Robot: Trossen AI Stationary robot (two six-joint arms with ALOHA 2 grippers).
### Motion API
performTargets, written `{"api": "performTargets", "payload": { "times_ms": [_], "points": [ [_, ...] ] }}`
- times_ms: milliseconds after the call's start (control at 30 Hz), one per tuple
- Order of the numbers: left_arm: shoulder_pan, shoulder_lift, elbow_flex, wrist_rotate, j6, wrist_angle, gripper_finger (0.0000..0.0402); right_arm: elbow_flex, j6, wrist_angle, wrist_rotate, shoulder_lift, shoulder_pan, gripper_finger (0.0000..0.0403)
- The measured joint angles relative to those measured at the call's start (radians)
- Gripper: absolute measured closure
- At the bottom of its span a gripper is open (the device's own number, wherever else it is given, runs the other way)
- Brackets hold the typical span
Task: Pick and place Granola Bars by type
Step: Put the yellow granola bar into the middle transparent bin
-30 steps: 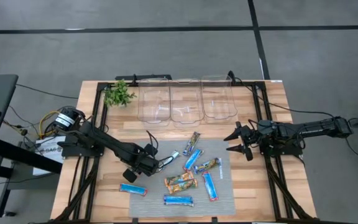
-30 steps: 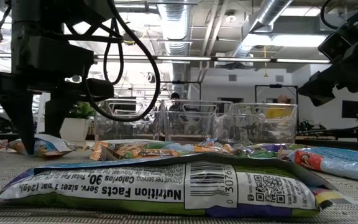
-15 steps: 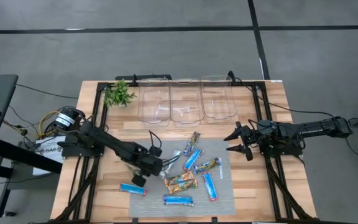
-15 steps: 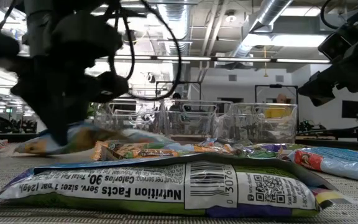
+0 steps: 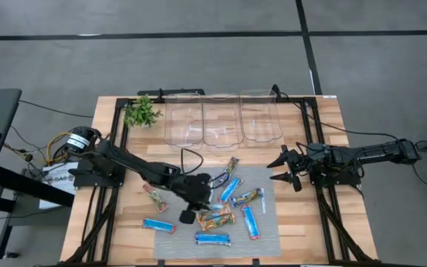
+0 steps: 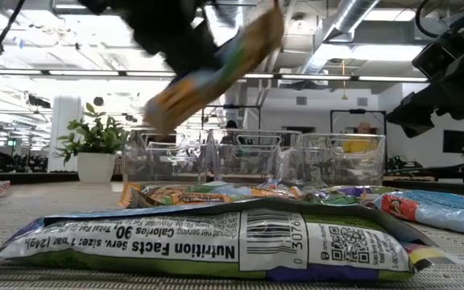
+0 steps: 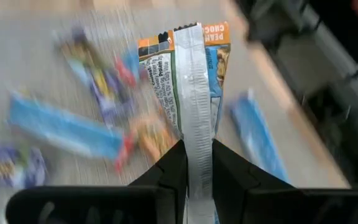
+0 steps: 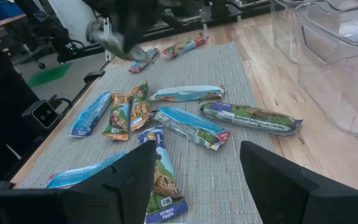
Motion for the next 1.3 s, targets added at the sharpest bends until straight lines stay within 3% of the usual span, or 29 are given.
{"api": "performTargets", "payload": {
  "times_ms": [267,500,800,1300],
  "points": [
    [0.088,0.0,0.125,0.036,-0.077,0.151,0.0351,0.0,0.0,0.0,0.0,0.0,0.0,0.0177],
    [0.136,-0.002,0.226,0.054,-0.094,0.165,0.0351,0.0,0.0,0.0,0.0,0.0,0.0,0.0177],
    [0.206,-0.002,0.241,-0.057,-0.088,0.16,0.0351,0.0,0.0,0.0,0.0,0.0,0.0,0.0177],
    [0.597,0.003,0.241,-0.084,-0.037,0.148,0.0351,0.0,0.0,0.0,0.0,0.0,0.0,0.0177]
  ]
}}
